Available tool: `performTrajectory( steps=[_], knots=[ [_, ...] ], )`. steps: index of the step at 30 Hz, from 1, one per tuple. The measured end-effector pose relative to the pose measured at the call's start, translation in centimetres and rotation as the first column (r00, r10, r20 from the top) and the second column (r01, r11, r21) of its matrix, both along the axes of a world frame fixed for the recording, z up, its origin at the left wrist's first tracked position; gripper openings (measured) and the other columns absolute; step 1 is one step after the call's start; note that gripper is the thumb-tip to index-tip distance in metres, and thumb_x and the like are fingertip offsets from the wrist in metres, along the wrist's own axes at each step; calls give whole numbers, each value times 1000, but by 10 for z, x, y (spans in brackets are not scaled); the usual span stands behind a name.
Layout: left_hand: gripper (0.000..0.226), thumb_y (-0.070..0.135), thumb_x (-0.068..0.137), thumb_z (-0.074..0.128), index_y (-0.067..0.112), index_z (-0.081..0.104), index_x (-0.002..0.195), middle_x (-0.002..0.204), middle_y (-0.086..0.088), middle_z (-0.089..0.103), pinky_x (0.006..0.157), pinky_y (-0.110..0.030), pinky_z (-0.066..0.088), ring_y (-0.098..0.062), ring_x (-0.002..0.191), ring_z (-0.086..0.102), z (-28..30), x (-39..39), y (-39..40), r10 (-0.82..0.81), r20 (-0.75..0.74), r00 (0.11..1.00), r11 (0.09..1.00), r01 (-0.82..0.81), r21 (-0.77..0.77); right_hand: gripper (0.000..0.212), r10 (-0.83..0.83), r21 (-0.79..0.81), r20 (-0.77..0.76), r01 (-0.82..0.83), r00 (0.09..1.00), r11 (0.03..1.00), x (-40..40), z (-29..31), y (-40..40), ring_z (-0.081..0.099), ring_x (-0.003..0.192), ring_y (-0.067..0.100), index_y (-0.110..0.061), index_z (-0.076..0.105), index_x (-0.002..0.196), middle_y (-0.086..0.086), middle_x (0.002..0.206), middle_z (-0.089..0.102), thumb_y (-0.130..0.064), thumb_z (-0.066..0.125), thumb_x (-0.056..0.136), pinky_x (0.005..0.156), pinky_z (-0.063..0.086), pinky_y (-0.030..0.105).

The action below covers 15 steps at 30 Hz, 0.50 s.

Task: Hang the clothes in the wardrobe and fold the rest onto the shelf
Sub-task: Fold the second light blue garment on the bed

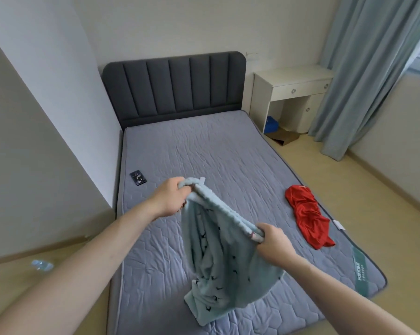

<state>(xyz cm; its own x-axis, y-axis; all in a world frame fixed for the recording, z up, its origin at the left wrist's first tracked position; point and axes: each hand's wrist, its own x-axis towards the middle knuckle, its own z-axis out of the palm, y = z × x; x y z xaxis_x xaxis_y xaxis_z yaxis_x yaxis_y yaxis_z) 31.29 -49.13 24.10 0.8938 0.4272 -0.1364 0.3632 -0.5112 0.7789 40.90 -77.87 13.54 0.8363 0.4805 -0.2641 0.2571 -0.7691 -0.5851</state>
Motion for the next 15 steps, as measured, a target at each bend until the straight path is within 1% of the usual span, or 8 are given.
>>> performTrajectory(
  steps=[2,4,6,8,11,13,14,15],
  knots=[
    [18,16,100,53,15,58,84,68,3,59,57,-31,38,-23,67,56,-18,-10,11,-56,-71,996,979,69,194,10,102,-162,12,-99,995,982,13,-8,-11,58,65,18,-23,52,75,-4,74,62,-13,50,77,52,39,33],
    [15,21,101,51,20,59,88,80,0,65,65,-34,45,-26,78,61,-40,-18,17,-75,-176,981,946,126,299,11,196,-320,-18,-191,980,928,22,-17,-17,62,75,19,-26,54,82,-6,84,65,-16,51,80,55,42,31],
    [17,27,102,50,22,56,87,89,-2,68,67,-36,46,-29,86,62,-59,-25,21,-34,-259,965,921,131,366,8,274,-484,-59,-268,960,833,29,-27,-23,65,90,21,-28,54,90,-6,98,65,-22,56,85,69,48,32],
    [23,33,103,48,23,51,82,90,-1,66,63,-35,39,-27,85,60,-76,-31,26,17,-331,943,908,124,400,14,311,-601,-75,-292,948,744,41,-38,-31,65,102,22,-29,57,99,-5,105,64,-23,56,86,80,47,33],
    [31,43,105,44,26,50,80,95,-1,65,68,-32,40,-26,89,61,-91,-31,36,45,-493,869,910,167,378,28,269,-597,-65,-254,961,761,67,-37,-32,68,103,23,-27,66,107,-6,101,62,-21,51,85,75,48,31],
    [29,42,107,42,24,54,87,106,-7,69,69,-30,41,-27,94,63,-91,-20,44,57,-551,832,929,158,334,28,253,-562,0,-210,967,800,93,-20,-20,68,104,26,-26,68,107,-2,106,67,-22,50,86,76,49,31],
    [28,40,107,42,21,56,93,106,-10,71,65,-28,42,-27,89,65,-87,-10,48,79,-548,833,946,111,306,27,247,-541,37,-189,968,819,108,-7,-10,68,104,27,-25,68,107,0,109,69,-23,51,86,77,49,32],
    [28,39,108,42,18,58,98,98,-12,72,58,-26,43,-26,78,65,-78,1,51,104,-533,840,960,54,273,26,241,-517,64,-174,968,838,124,7,1,68,102,29,-23,68,106,3,110,70,-22,52,86,76,50,32]
  ],
)
